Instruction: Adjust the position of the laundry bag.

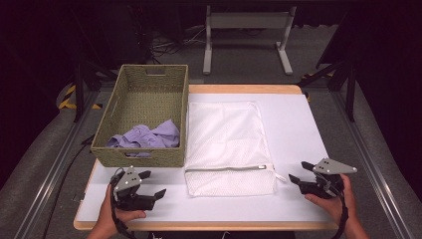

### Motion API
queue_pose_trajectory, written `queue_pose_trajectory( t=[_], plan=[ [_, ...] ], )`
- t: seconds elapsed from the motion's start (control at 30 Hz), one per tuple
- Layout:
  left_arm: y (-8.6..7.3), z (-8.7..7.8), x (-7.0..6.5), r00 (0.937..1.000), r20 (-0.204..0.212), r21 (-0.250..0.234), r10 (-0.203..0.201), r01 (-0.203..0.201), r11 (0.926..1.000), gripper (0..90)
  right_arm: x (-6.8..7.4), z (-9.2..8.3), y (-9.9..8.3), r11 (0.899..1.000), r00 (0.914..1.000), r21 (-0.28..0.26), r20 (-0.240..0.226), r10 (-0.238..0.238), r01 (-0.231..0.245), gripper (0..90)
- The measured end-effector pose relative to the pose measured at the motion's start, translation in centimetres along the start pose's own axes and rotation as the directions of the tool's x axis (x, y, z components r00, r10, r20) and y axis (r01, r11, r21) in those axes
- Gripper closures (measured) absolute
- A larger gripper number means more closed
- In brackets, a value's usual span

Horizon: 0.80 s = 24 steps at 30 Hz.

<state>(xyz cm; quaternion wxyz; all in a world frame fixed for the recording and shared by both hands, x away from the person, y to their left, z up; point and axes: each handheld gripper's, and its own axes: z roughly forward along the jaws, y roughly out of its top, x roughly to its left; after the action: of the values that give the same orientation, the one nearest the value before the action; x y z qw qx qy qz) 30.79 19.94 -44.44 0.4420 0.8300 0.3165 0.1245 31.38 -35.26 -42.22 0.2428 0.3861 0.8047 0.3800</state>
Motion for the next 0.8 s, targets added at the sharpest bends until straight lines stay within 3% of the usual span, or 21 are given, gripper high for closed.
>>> queue_pose_trajectory(
  t=[0.13, 0.23, 0.37, 0.43, 0.47, 0.53, 0.63, 0.67, 0.73, 0.8],
  plan=[
    [1.0, 1.3, -0.6, 0.9995, 0.022, 0.011, 0.023, -0.023, 0.9997, 22.3, -0.4, 0.8, 0.5, 1.0, 0.9994, 0.004, 0.019, -0.03, 0.03, 47.9],
    [1.5, 2.3, -1.3, 0.9981, 0.035, 0.02, 0.051, -0.051, 0.9985, 22.9, -0.4, 1.8, 1.2, 0.999, 0.9994, 0.001, 0.006, -0.035, 0.035, 49.3],
    [2.2, 3.3, -1.4, 0.9973, 0.054, 0.024, 0.049, -0.05, 0.9985, 29.4, -0.4, 3.3, 2.3, 0.999, 0.999, 0.003, -0.004, -0.045, 0.045, 51.5],
    [2.8, 3.8, -1.4, 0.9966, 0.06, 0.021, 0.057, -0.058, 0.9981, 34.2, -0.1, 5.5, 3.8, 0.998, 0.9981, 0.006, -0.027, -0.055, 0.055, 51.5],
    [2.9, 4.1, -1.4, 0.9956, 0.077, 0.02, 0.053, -0.054, 0.9983, 34.2, -0.1, 5.5, 3.8, 0.998, 0.9981, 0.006, -0.027, -0.055, 0.055, 51.5],
    [3.1, 4.5, -1.4, 0.9963, 0.065, 0.041, 0.057, -0.059, 0.9974, 37.5, -0.1, 6.8, 4.8, 0.998, 0.9974, 0.001, -0.027, -0.067, 0.067, 52.2],
    [2.8, 5.0, -1.2, 0.9967, 0.06, 0.073, 0.054, -0.058, 0.9957, 40.5, -0.1, 8.8, 6.1, 0.998, 0.998, -0.005, -0.028, -0.056, 0.056, 53.6],
    [2.7, 5.1, -1.0, 0.9969, 0.074, 0.071, 0.027, -0.033, 0.9969, 40.2, -0.2, 9.6, 6.5, 0.998, 0.9979, 0.009, -0.02, -0.061, 0.061, 52.9],
    [2.7, 5.3, -0.8, 0.9971, 0.073, 0.075, 0.018, -0.024, 0.9969, 39.9, -0.4, 10.6, 6.8, 1.0, 0.9994, -0.001, -0.023, -0.027, 0.027, 51.6],
    [2.8, 5.4, -0.8, 0.9962, 0.085, 0.075, 0.018, -0.024, 0.9969, 38.3, -0.5, 11.4, 6.9, 1.0, 0.9999, 0.024, -0.003, -0.015, 0.015, 48.4]
  ],
)
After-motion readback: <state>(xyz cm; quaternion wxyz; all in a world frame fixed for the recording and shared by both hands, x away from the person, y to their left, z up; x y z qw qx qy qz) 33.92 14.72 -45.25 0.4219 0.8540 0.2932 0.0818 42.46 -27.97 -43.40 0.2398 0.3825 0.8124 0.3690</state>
